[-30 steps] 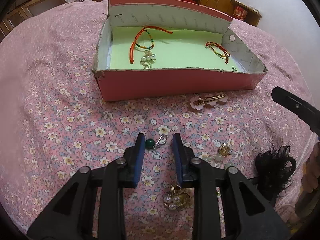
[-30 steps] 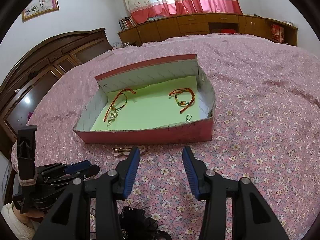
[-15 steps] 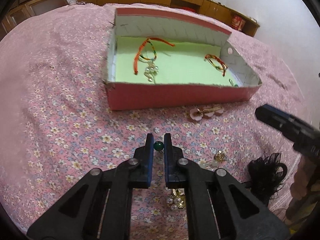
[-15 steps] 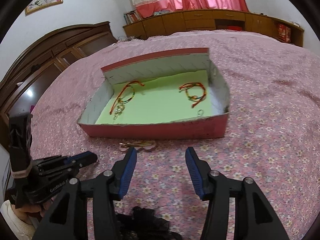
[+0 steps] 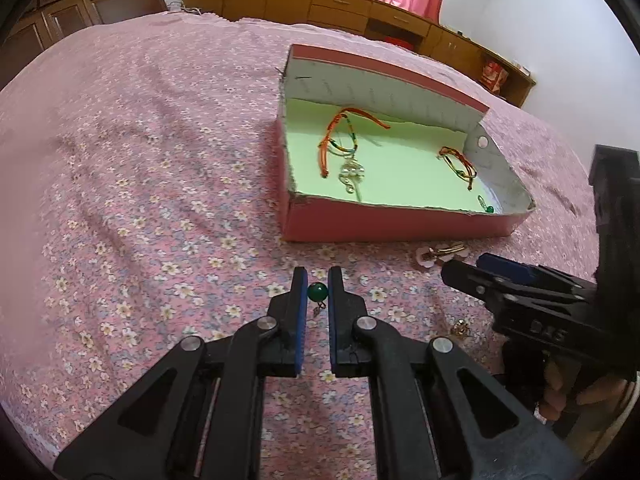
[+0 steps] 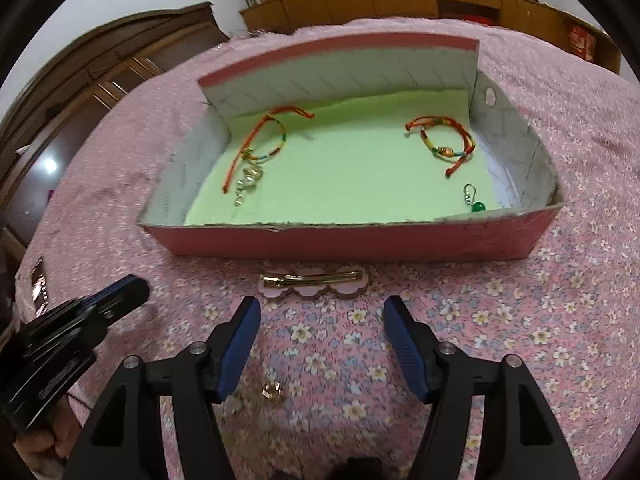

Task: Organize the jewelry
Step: 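Grasp a green bead earring with the left tool while the right tool grasps the pink flower hair clip, then carry the earring and hair clip over the green-lined box with both tools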

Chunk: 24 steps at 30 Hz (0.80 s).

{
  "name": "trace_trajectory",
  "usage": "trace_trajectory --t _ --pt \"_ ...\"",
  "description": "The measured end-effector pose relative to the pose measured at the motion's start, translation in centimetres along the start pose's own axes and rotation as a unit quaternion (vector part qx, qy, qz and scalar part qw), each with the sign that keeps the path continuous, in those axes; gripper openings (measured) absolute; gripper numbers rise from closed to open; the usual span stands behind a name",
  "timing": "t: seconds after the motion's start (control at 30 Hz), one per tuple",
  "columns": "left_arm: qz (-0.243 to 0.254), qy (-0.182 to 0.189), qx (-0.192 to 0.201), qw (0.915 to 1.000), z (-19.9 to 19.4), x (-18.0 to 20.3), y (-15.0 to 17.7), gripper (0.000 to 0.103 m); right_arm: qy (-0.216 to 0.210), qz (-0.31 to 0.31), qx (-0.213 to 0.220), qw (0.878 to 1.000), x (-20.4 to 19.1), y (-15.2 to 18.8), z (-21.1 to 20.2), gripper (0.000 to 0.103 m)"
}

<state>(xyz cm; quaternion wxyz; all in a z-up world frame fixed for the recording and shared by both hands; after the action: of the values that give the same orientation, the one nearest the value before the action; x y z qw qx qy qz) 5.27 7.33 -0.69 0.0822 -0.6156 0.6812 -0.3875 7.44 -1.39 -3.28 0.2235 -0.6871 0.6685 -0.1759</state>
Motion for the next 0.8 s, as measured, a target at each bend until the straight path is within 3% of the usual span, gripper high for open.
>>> trace_trajectory --t 0.2,0.47,0.57,0.8 --pt "-0.006 0.003 0.005 1.0000 -0.2 -0.4 0.1 0.001 0.018 -0.013 -0.005 1.000 -1.4 -0.6 1.2 0.080" --pt "-0.010 0.003 0.008 0.9999 -0.7 -0.8 0.4 0.001 0.054 -0.031 -0.001 0.998 -2.3 -0.7 2.4 0.080" --pt "-0.013 0.002 0.009 0.9999 -1.0 -1.0 0.6 0.001 0.062 -0.031 0.003 0.998 -2.1 -0.7 2.5 0.073" --pt "-0.010 0.003 0.009 0.9999 -1.2 -0.5 0.7 0.001 0.047 -0.020 0.008 0.999 -1.3 -0.4 1.5 0.071"
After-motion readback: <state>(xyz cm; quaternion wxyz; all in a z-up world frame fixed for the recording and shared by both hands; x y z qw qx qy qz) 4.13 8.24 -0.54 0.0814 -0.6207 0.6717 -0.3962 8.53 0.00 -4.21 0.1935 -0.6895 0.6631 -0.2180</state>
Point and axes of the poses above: each gripper's, at about its wrist camera, not at the fingertips, and z roughly the way its jaws point, x to its right, y to its underside, the point moved 2 cm from there along z, roughly the way its jaws point, and after that the axes turned 12 degrees about y, right-handed, at the moved point
